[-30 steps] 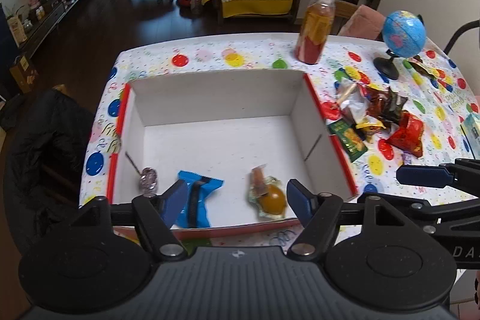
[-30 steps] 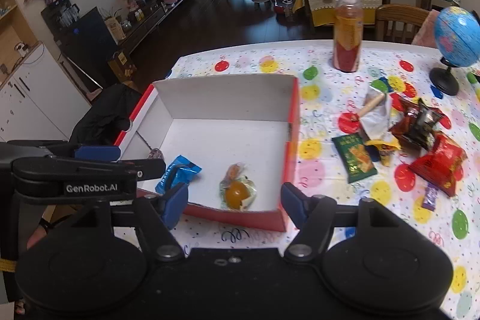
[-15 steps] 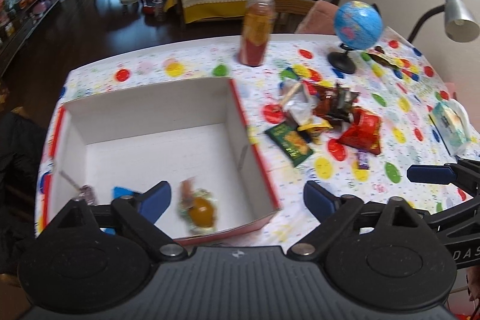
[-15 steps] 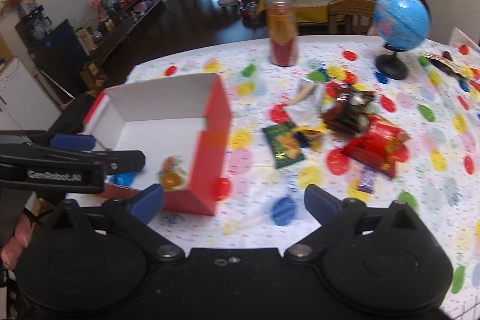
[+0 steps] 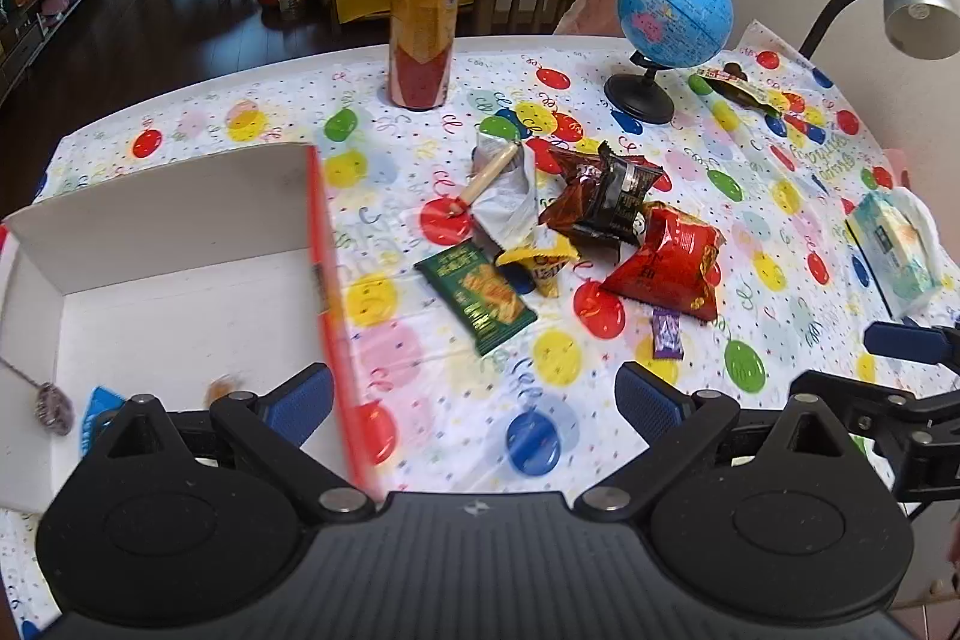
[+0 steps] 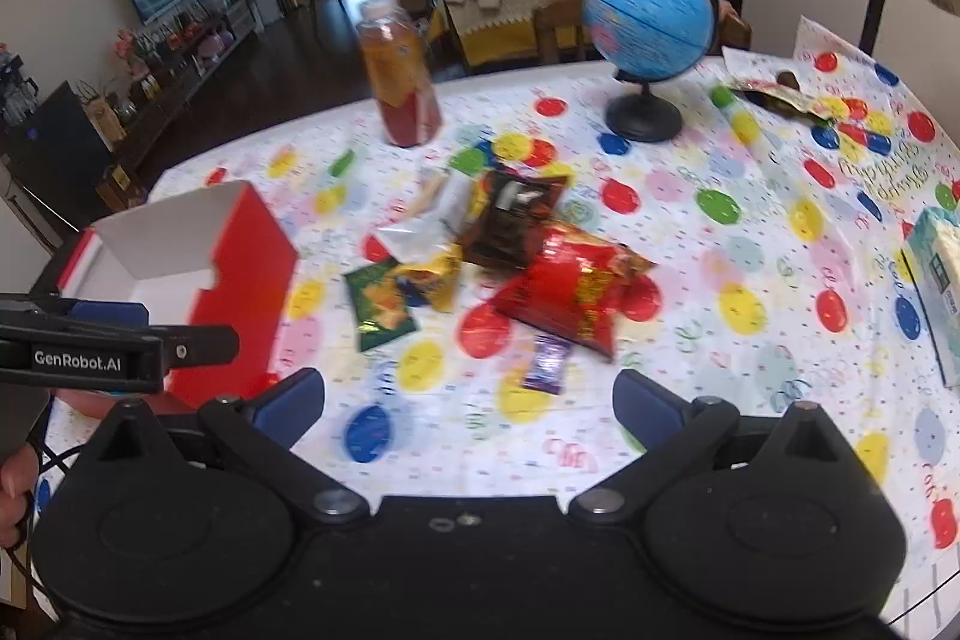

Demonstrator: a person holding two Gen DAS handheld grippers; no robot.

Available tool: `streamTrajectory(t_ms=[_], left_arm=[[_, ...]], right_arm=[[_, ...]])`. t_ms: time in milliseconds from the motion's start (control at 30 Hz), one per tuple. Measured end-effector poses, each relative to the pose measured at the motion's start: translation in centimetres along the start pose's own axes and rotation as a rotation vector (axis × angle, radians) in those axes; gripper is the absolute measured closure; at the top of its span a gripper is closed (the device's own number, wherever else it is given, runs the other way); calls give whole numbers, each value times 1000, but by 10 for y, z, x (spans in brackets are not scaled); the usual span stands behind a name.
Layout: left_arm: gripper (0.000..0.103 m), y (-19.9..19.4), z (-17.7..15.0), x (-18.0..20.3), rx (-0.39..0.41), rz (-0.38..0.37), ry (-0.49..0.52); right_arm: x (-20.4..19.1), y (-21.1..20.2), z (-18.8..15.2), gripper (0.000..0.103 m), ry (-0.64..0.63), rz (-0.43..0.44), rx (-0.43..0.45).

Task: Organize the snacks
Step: 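Withdraw both tools from the box toward the remaining snacks, then grasp the yellow snack packet with the left tool while the right tool grasps the red chip bag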

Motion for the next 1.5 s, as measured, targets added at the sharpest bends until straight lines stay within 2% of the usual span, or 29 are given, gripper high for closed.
streamTrajectory(t_ms=[100, 333, 633, 867, 1100, 1200, 1267, 1400, 1467, 1500], left_arm=[[2, 17, 7, 13, 0, 25, 2], [2, 55, 25, 36, -1, 60, 4], [2, 109, 41, 42, -34, 134, -20], [3, 145, 52, 35, -60, 136, -64], [4, 169, 56, 23, -87, 105, -116], [14, 176, 57, 25, -101, 92, -102], [26, 180, 56, 26, -117, 80, -96], [35, 182, 55, 26, -114, 68, -86], [49, 182, 56, 26, -111, 60, -83], [50, 182, 56, 26, -114, 56, -85]], right_arm=[[18, 13, 5, 0, -5, -29, -33], [53, 49, 24, 2, 48, -34, -85], [69, 104, 51, 2, 110, -41, -121], [67, 149, 57, 5, 126, -64, -174], [69, 172, 61, 7, 167, -62, -197], [69, 177, 62, 10, 172, -53, -196], [68, 179, 62, 16, 175, -42, -198], [66, 182, 61, 21, 172, -34, -203], [65, 181, 61, 26, 179, -29, -199], [65, 180, 61, 30, 180, -26, -196]])
Point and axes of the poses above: each gripper's, at about its wrist camera, not at the fingertips, and y roughly the way its jaws point, x to its right, z to its top, the point moved 2 cm from there along y, roughly the way its jaws point, and after that the axes turned 5 degrees about -z, right-handed, at the moved point
